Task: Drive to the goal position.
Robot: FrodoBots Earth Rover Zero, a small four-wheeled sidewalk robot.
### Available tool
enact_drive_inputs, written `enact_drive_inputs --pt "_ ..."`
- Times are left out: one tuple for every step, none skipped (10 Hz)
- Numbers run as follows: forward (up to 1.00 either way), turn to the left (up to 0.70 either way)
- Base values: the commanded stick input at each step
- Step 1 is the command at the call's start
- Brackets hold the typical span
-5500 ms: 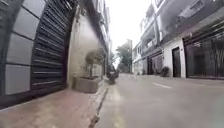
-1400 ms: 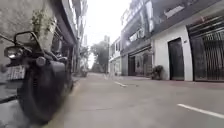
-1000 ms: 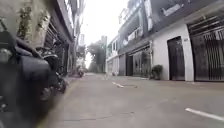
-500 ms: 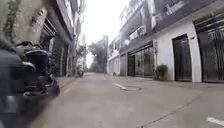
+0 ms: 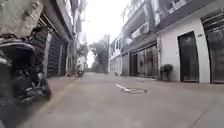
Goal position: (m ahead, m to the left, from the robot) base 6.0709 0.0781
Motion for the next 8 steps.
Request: enact_drive_inputs --pt "0.7 0.01" --pt "0.7 0.01" --pt "0.7 0.01" --pt "0.7 0.01" --pt "0.7 0.01" --pt "0.7 0.29" --pt "0.7 0.32" --pt "0.7 0.2"
